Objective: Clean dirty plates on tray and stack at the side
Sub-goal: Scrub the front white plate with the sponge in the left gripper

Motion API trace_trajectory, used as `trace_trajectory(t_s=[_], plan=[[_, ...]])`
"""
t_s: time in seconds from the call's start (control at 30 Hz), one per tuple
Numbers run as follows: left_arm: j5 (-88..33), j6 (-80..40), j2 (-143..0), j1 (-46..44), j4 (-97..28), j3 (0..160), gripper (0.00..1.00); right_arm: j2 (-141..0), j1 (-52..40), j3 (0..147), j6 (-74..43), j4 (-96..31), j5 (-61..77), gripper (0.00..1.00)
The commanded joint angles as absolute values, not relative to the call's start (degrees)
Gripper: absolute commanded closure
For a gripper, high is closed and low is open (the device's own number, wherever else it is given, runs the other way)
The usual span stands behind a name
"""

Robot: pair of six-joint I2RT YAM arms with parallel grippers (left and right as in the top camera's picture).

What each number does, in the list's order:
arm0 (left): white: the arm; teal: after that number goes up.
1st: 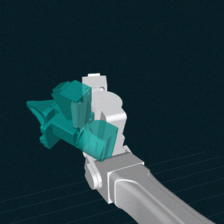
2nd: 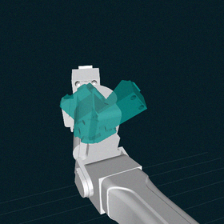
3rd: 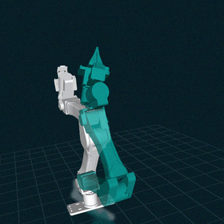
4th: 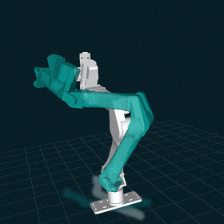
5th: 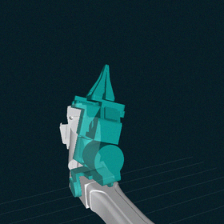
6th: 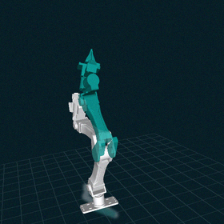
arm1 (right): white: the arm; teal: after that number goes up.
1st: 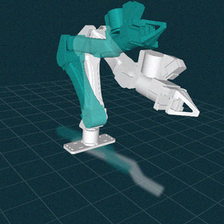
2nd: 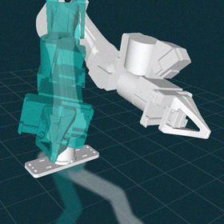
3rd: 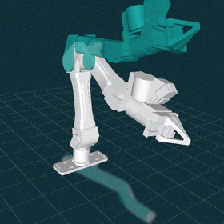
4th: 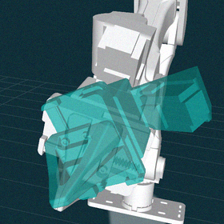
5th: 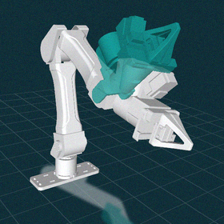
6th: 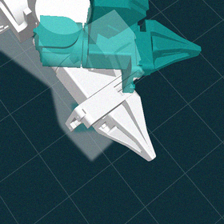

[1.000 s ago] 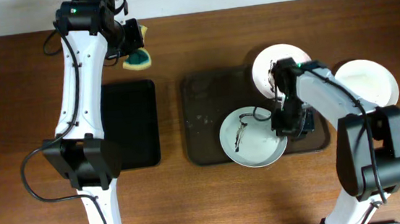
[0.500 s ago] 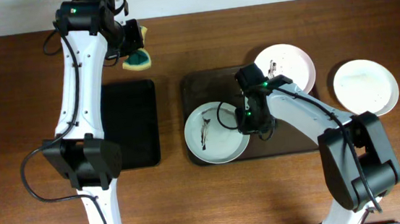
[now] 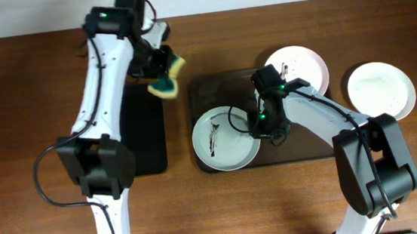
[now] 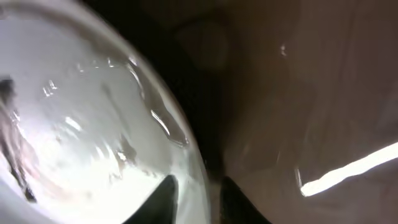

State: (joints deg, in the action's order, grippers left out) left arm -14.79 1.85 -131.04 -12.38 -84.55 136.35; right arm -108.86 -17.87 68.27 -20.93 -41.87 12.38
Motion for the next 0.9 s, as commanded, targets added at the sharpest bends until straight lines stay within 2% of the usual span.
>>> trace_trajectory(t_s=[0.0,0.07,0.37,0.5,0.63,0.73,0.77,0.87], plan=[[-16.8,4.0,-130.7,-14.9,-83.6,132.3,1.0,-109.4,-17.6,68.1,-22.0,-39.1,11.6,0.85],[-16.8,4.0,-130.7,-16.4,-82.7,130.5,1.0,-109.4,-17.1,68.1,-21.9,-38.2,9.2,0.96],[-16.8,2.2,-130.8,-25.1,-71.9,115.5,1.0,-109.4,-13.8,68.1,-21.5,-38.1,10.8,0.96],[-16.5,1.2,-130.8,-29.2,-61.4,109.1,1.0,-109.4,-13.8,68.1,-21.5,-38.5,11.0,0.96],[-2.9,-19.4,-130.8,-31.2,-57.9,103.6,1.0,-109.4,-12.2,67.4,-21.9,-40.3,14.5,0.96],[-1.0,-21.6,-130.8,-31.3,-57.4,100.8,1.0,-109.4,-12.0,64.0,-25.5,-39.0,19.6,0.96],[-2.4,-20.2,-130.8,-31.3,-57.4,100.7,1.0,-109.5,-11.9,62.5,-26.1,-37.5,20.8,0.96],[-30.7,8.4,-130.8,-31.3,-53.9,100.7,1.0,-109.5,-11.2,62.4,-26.0,-36.8,21.4,0.96]])
